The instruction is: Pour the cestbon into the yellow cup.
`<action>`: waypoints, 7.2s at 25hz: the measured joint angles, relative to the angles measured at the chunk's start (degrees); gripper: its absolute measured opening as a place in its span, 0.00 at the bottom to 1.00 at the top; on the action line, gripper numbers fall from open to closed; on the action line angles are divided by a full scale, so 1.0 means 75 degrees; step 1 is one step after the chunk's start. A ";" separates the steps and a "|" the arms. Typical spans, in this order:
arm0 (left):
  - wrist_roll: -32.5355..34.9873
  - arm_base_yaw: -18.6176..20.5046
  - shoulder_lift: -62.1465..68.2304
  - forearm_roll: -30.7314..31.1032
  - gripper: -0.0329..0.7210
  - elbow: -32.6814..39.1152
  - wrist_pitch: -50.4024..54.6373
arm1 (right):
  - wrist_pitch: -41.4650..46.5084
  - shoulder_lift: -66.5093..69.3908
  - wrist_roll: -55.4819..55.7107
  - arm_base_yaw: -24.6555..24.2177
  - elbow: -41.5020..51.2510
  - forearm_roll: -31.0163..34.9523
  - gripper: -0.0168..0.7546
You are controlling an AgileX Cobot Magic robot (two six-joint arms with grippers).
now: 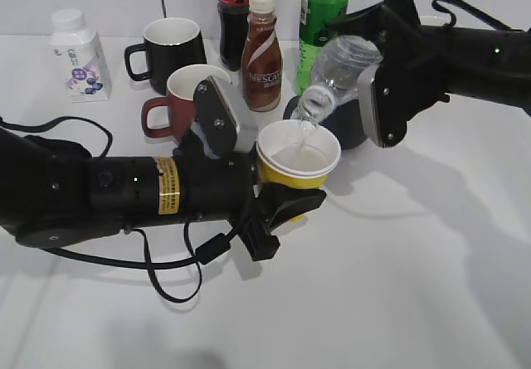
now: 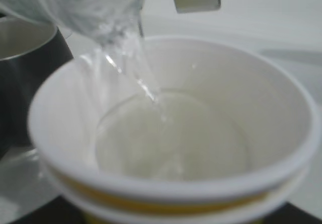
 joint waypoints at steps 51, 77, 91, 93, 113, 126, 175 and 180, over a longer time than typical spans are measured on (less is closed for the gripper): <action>0.1076 0.4052 -0.1980 -0.2139 0.52 0.2184 -0.0934 | -0.0232 -0.0644 0.8611 -0.0243 0.1776 0.5429 0.63; 0.1777 0.4108 0.1311 -0.3467 0.52 0.1011 -0.2497 | -0.1857 0.0890 0.7261 -0.0262 0.2133 0.7573 0.63; 0.1840 0.4108 0.1522 -0.3596 0.80 0.1260 -0.2857 | -0.1995 0.1091 0.7244 -0.0262 0.2107 0.7498 0.63; 0.1840 0.4108 0.1522 -0.3612 0.81 0.1445 -0.3035 | -0.1998 0.1184 0.7244 -0.0262 0.2107 0.7491 0.63; 0.1849 0.4108 0.0292 -0.3675 0.82 0.3012 -0.3190 | -0.2032 0.1430 0.7844 -0.0262 0.2104 0.7802 0.86; 0.1790 0.4108 -0.0729 -0.3588 0.82 0.4220 -0.3163 | -0.1081 0.0342 0.7855 -0.0262 0.3290 0.7814 0.86; 0.1338 -0.0353 -1.1418 -0.4450 0.72 0.0461 1.5390 | 1.4316 -1.1076 0.7899 -0.0262 0.1481 0.6820 0.79; 0.1606 -0.0353 -1.2549 -0.4437 0.72 0.1232 1.5161 | 1.4420 -1.2642 0.7884 -0.0262 0.2044 0.6788 0.79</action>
